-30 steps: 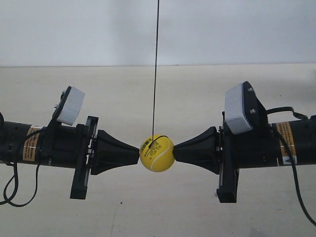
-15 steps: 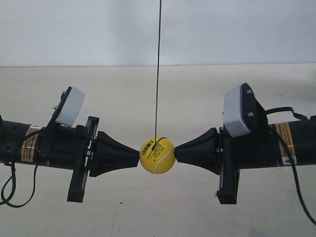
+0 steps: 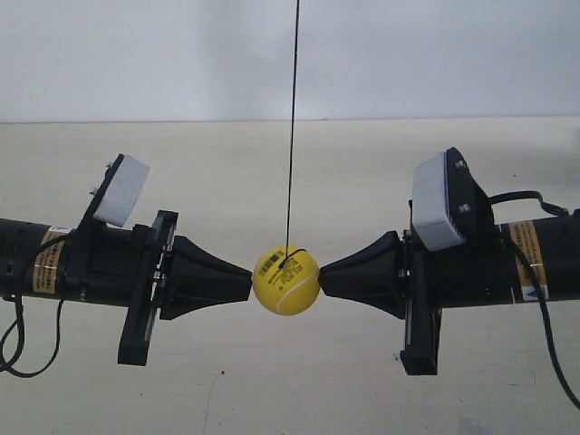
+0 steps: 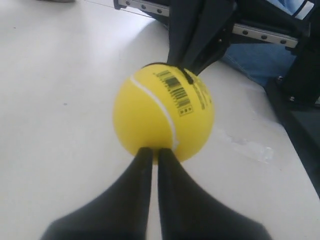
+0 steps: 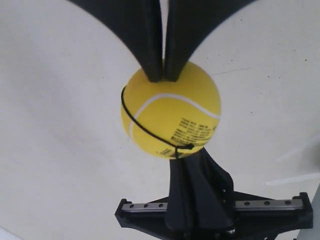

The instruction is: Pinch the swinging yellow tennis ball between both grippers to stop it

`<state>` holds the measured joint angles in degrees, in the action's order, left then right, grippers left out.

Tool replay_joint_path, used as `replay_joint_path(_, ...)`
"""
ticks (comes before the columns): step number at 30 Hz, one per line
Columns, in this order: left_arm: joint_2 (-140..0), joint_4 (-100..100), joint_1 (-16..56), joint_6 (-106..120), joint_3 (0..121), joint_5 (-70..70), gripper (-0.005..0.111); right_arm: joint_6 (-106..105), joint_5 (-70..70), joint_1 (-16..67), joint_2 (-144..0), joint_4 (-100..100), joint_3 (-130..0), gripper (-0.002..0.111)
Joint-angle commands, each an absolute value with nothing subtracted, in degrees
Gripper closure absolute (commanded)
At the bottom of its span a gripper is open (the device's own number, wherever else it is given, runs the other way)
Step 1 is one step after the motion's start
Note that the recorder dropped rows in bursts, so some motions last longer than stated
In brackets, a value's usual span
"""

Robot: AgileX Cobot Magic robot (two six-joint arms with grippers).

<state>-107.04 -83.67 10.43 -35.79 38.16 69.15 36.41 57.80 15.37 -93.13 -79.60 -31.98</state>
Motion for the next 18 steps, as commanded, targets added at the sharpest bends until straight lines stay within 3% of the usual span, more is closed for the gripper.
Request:
replay_joint_path(1,-106.61,-84.41,10.26,-36.3,38.35,69.96,0.102,36.29,57.66,14.16,-92.55,-79.98,-32.11,0.108)
replay_joint_path(7,-105.04,-85.04,10.26,-36.96,38.35,69.96,0.102,36.94,63.72,10.19,-92.55,-82.33,-32.11,0.108)
replay_joint_path(18,-103.67,-86.38,10.26,-38.91,38.35,69.96,0.102,37.18,63.62,10.21,-92.55,-82.56,-32.11,0.108)
